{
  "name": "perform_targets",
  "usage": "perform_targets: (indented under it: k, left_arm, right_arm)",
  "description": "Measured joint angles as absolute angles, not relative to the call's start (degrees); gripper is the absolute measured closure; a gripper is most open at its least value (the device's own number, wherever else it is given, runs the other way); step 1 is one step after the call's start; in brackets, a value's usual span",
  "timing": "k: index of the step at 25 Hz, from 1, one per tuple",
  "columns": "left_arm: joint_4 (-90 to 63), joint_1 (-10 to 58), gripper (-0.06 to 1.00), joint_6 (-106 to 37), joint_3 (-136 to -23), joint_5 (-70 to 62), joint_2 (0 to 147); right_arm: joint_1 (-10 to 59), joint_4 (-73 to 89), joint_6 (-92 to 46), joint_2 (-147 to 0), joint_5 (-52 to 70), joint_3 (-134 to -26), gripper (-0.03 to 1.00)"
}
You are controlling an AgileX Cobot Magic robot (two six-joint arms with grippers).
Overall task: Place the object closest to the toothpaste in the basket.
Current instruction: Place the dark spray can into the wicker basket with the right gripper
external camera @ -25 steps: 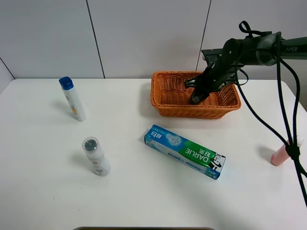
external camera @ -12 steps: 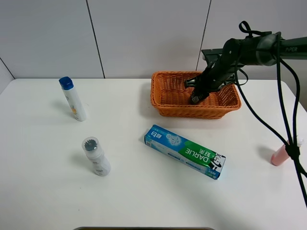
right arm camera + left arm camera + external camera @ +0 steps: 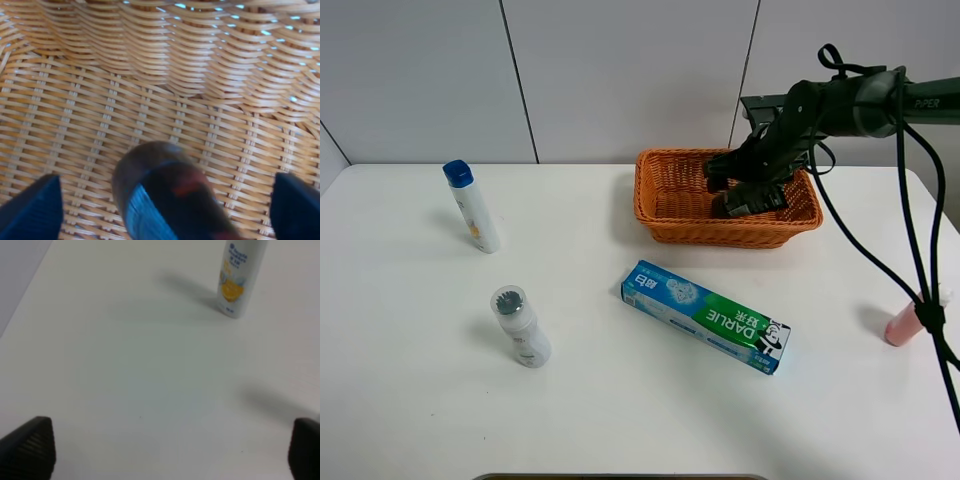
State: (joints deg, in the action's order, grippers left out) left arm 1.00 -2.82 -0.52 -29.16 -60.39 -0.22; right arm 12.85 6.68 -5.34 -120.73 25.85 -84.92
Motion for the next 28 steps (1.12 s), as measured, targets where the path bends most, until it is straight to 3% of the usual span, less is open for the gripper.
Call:
perform_targets:
  k: [8,28]
  left_arm:
    - [1.0,-2.82,0.0,-0.52,-29.16,-60.39,-0.22]
    - [0.96,-2.82,0.0,-0.52,-29.16,-60.39,-0.22]
  right_arm:
    - [12.93,6.68,-5.29,-120.7,25.85,-84.92,-0.01]
    - [13.04,6.2,-5.13,-111.08,29.69,-84.92,-0.02]
